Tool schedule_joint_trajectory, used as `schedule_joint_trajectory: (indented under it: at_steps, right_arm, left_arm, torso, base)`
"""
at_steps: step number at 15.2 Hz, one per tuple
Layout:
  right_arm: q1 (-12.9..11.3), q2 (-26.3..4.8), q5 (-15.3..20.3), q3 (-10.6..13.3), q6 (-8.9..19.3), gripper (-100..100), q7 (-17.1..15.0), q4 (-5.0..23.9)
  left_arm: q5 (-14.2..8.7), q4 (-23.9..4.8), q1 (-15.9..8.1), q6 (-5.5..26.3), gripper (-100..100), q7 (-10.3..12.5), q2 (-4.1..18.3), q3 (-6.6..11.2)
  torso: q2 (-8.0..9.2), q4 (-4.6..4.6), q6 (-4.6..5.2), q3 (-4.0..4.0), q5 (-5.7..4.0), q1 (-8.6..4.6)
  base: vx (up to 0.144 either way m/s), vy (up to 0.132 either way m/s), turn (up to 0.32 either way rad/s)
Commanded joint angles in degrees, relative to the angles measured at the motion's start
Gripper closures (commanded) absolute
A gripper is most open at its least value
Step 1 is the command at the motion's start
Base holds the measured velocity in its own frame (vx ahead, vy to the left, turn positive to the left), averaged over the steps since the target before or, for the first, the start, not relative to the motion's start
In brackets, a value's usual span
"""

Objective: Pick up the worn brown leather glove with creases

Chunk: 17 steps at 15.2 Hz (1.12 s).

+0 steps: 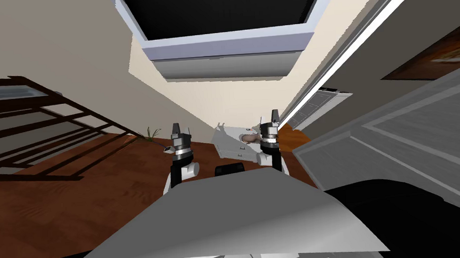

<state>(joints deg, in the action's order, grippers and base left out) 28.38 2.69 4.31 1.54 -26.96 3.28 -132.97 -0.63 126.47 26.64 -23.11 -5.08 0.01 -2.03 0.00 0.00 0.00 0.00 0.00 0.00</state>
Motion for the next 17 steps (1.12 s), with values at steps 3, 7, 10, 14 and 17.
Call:
schedule_joint_trajectory:
  at_steps: [3, 7, 10, 14, 17]
  right_arm:
    - [0.2, -4.5, 1.1, 0.2, 0.3, -100, 0.2, 1.1]
    - [0.4, -8.7, 2.7, 0.4, 0.9, -100, 0.6, 2.7]
    - [0.6, -10.9, 3.7, 0.5, 1.2, -100, 0.8, 3.8]
    - [1.0, -15.4, 6.2, 0.9, 2.0, -100, 1.4, 6.3]
    - [1.5, -19.9, 9.2, 1.3, 3.0, -100, 2.1, 9.4]
  left_arm:
    - [0.0, 0.0, 0.0, 0.0, 0, 0.0, 0.0, 0.0]
    - [0.0, 0.0, 0.0, 0.0, 0, 0.0, 0.0, 0.0]
    - [0.0, 0.0, 0.0, 0.0, 0, 0.0, 0.0, 0.0]
    - [0.0, 0.0, 0.0, 0.0, 0, 0.0, 0.0, -0.01]
    - [0.0, 0.0, 0.0, 0.0, 0, 0.0, 0.0, -0.01]
  torso:
    - [0.0, 0.0, 0.0, 0.0, 0.0, 0.02]
    - [0.01, 0.0, 0.0, 0.0, 0.02, 0.08]
    - [0.01, 0.0, -0.01, 0.0, 0.02, 0.11]
    - [0.01, 0.0, -0.01, 0.01, 0.03, 0.16]
    - [-0.02, -0.01, -0.01, -0.01, 0.04, 0.18]
  base:
    - [-0.001, 0.012, 0.018]
    - [-0.002, 0.024, 0.023]
    - [-0.002, 0.032, 0.032]
    - [-0.002, 0.042, 0.043]
    - [0.005, 0.052, 0.048]
